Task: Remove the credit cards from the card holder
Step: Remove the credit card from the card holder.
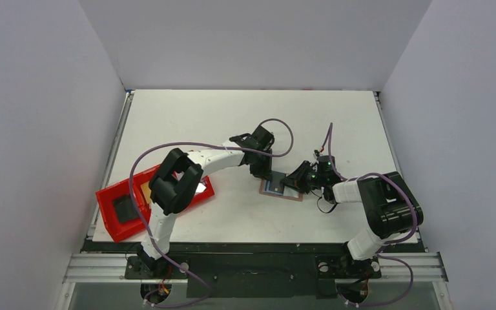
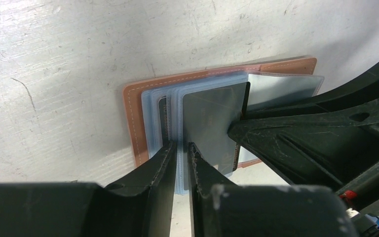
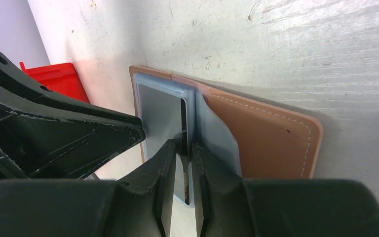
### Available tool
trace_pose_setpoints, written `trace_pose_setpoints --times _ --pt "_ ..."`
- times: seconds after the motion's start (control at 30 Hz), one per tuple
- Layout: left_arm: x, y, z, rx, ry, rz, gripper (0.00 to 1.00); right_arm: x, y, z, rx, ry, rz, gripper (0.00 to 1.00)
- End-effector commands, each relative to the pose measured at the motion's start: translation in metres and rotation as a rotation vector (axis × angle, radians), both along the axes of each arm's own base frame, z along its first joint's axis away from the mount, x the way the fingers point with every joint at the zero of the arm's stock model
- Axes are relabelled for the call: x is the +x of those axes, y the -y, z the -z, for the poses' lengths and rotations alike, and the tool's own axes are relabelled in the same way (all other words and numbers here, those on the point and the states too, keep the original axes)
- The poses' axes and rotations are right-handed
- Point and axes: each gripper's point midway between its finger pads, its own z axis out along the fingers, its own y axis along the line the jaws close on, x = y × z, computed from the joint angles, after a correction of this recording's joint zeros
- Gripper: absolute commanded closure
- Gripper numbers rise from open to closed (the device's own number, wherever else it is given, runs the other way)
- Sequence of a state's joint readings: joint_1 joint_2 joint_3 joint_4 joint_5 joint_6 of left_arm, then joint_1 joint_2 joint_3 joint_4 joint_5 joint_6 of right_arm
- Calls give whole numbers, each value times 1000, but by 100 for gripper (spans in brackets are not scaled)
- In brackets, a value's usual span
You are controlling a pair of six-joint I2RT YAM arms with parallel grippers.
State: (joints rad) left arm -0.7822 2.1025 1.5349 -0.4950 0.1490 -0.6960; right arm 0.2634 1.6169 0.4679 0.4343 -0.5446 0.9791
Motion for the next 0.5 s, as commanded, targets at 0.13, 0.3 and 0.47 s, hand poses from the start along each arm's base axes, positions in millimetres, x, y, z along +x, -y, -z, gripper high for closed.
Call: trace_pose_setpoints --times 0.13,0.3,0.47 --pt "-26 -16 47 133 -73 -9 98 -1 -4 5 -14 10 -22 85" --pt "-31 -30 57 169 -92 -47 100 -1 6 1 29 21 1 85" --pt "-36 -38 68 184 -123 -75 100 -1 7 -5 106 30 24 84"
